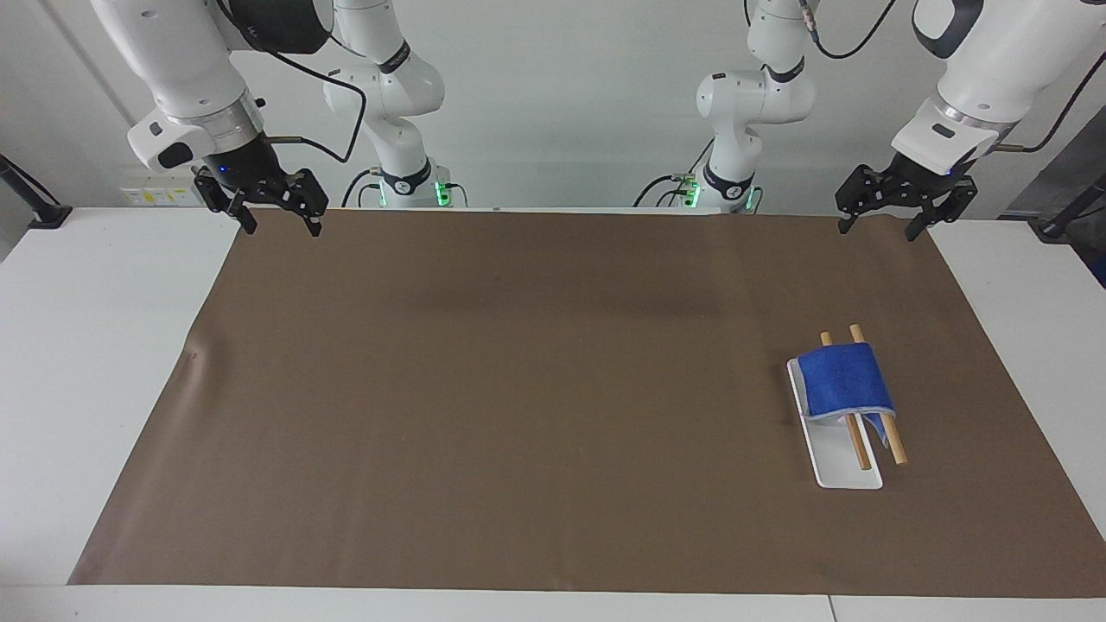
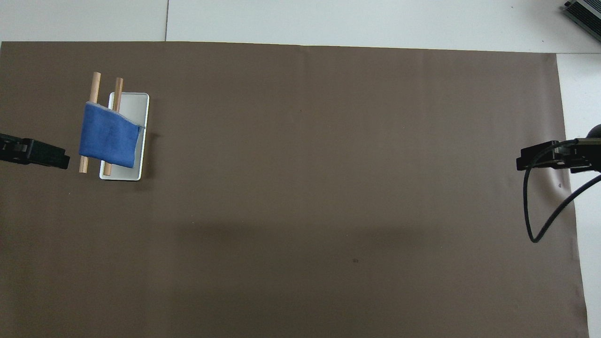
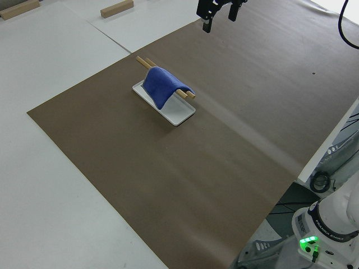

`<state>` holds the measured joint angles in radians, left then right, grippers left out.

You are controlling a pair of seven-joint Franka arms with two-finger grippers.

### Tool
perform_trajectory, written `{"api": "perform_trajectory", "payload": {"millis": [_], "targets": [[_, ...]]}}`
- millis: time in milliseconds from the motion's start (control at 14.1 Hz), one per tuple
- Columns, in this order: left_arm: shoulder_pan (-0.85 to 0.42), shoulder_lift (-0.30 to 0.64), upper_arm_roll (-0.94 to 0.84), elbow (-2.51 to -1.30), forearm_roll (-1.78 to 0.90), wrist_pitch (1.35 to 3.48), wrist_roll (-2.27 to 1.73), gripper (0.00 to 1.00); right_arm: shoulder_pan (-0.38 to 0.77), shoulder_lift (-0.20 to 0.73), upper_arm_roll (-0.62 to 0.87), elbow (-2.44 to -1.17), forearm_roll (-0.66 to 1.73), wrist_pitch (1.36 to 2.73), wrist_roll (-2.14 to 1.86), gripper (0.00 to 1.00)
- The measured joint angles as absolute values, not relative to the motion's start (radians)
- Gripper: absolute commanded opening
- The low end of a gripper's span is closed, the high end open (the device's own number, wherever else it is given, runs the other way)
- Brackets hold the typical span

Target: Right arm passes towel to left arm to hang

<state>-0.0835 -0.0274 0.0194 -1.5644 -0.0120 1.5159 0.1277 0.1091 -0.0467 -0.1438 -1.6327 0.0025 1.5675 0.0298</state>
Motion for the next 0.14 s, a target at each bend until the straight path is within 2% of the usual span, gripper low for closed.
{"api": "perform_trajectory", "payload": {"millis": [142], "targets": [[-0.084,-0.028,0.018,-1.564,-0.011,1.516,0.119,1.0,0.109,-0.047,-0.144,-1.633,0.003,1.568,0.03,1.0]]}}
